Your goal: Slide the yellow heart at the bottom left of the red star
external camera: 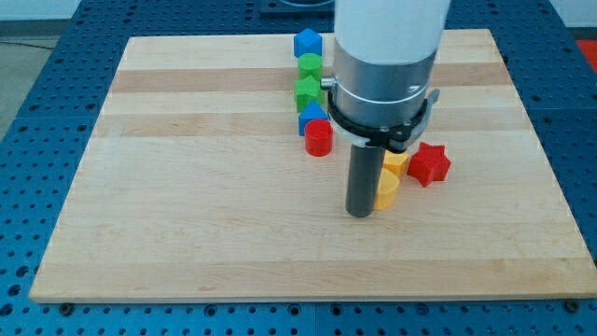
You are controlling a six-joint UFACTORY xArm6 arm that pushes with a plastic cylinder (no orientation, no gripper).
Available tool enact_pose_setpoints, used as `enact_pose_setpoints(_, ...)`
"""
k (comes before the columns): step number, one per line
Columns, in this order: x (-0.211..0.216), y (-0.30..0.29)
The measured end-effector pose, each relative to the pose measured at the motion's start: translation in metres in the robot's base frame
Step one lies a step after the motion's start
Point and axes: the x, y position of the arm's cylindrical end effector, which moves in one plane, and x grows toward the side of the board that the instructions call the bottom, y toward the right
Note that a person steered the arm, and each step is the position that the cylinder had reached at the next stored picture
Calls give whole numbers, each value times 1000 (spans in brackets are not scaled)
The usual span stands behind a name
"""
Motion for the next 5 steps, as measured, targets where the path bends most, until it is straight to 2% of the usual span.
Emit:
enact_pose_setpoints(1,-14,12)
enact_pose_setpoints(4,-18,40)
enact_pose_setpoints(5,-4,7)
